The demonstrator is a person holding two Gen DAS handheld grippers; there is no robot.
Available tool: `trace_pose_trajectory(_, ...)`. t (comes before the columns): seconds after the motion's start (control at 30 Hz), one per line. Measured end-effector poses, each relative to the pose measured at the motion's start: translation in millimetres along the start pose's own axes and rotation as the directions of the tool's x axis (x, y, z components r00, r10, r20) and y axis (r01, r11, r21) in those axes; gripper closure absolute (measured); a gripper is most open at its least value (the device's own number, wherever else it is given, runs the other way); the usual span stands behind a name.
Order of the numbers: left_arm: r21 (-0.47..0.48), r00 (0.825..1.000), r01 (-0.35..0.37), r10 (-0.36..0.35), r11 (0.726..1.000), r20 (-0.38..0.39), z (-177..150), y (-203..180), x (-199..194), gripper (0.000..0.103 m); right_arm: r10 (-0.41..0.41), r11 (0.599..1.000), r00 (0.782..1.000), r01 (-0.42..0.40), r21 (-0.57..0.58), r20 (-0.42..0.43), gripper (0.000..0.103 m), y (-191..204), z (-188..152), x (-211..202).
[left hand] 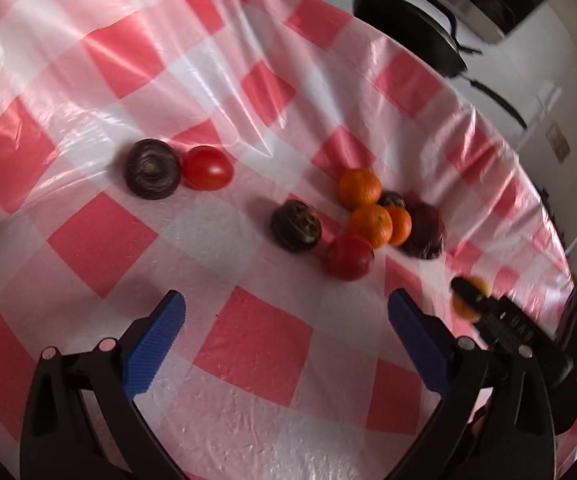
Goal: Organize fruits
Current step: 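Grasp the striped yellow melon-pear with the right tool while the left tool grasps a red tomato, then carry the melon-pear and tomato over the white box and open both tools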
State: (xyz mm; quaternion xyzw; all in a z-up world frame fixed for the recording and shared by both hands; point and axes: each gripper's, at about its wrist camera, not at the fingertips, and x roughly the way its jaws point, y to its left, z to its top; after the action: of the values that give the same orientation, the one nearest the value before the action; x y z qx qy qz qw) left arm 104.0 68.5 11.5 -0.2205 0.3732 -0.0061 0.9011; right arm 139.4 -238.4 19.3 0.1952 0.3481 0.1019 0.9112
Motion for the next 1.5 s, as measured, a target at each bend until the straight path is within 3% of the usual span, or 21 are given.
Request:
trace_pose_trajectory(0.1,0.084,1.0,-0.006,0.006,0.996,-0.005,-3,-14,2,0.004,0.017,0.999,1.0,-0.017,0.05,-0.002,0.058,-8,0,3)
trace_pose_trajectory(0.2,0.167,1.0,-0.013,0.013,0.986,-0.002,-5,-30,7,0.016,0.003,0.994,0.999,-0.007,0.11,0.04,0.058,-20,-1,-7)
trace_pose_trajectory(0.27,0.208,0.999,0.011,-0.003,0.978,-0.039,-2,-42,20,0.03,-0.005,0.986,0.998,-0.006,0.166,0.067,0.058,-29,0,-9)
trace_pose_trajectory(0.33,0.24,0.998,0.013,0.003,0.971,-0.067,1,-53,33,0.036,-0.008,0.978,0.996,-0.011,0.209,0.089,0.058,-37,1,-12)
trace_pose_trajectory(0.43,0.281,0.996,-0.023,0.046,0.959,-0.077,5,-67,48,0.038,0.002,0.971,0.996,-0.024,0.238,0.091,0.058,-42,2,-12)
trace_pose_trajectory(0.63,0.304,0.984,-0.123,0.155,0.945,-0.083,17,-78,74,0.04,-0.01,0.984,0.995,-0.009,0.18,0.101,0.058,-31,0,-11)
trace_pose_trajectory(0.7,0.321,0.98,-0.151,0.184,0.935,-0.077,19,-82,78,0.05,-0.01,0.986,0.995,-0.006,0.167,0.099,0.058,-29,0,-10)
trace_pose_trajectory(0.73,0.327,0.978,-0.163,0.196,0.931,-0.071,19,-84,80,0.063,-0.01,0.986,0.995,-0.007,0.164,0.098,0.058,-29,0,-10)
trace_pose_trajectory(0.77,0.326,0.978,-0.164,0.196,0.931,-0.069,20,-83,80,0.064,-0.009,0.987,0.995,-0.006,0.159,0.097,0.058,-28,0,-10)
trace_pose_trajectory(0.83,0.309,0.986,-0.116,0.147,0.944,-0.079,19,-78,75,0.065,-0.008,0.988,0.995,-0.006,0.153,0.095,0.058,-27,0,-9)
trace_pose_trajectory(0.97,0.334,0.992,-0.112,0.124,0.936,-0.015,7,-72,41,0.065,0.001,0.989,0.996,-0.015,0.144,0.095,0.058,-27,-2,-10)
trace_pose_trajectory(1.1,0.288,0.998,-0.069,0.066,0.955,0.022,-17,-51,-5,0.065,0.003,0.99,0.996,-0.016,0.137,0.09,0.058,-25,-1,-8)
trace_pose_trajectory(1.2,0.277,0.996,-0.077,0.063,0.958,0.062,-36,-38,-30,0.065,0.005,0.991,0.996,-0.016,0.134,0.089,0.058,-25,-1,-7)
trace_pose_trajectory(1.33,0.205,0.996,-0.034,0.017,0.978,0.084,-33,-26,-43,0.065,0.01,0.991,0.996,-0.022,0.133,0.09,0.058,-25,-2,-7)
trace_pose_trajectory(1.5,0.178,0.995,0.001,-0.019,0.984,0.096,-24,-23,-51,0.065,0.02,0.991,0.996,-0.032,0.131,0.09,0.058,-26,-2,-8)
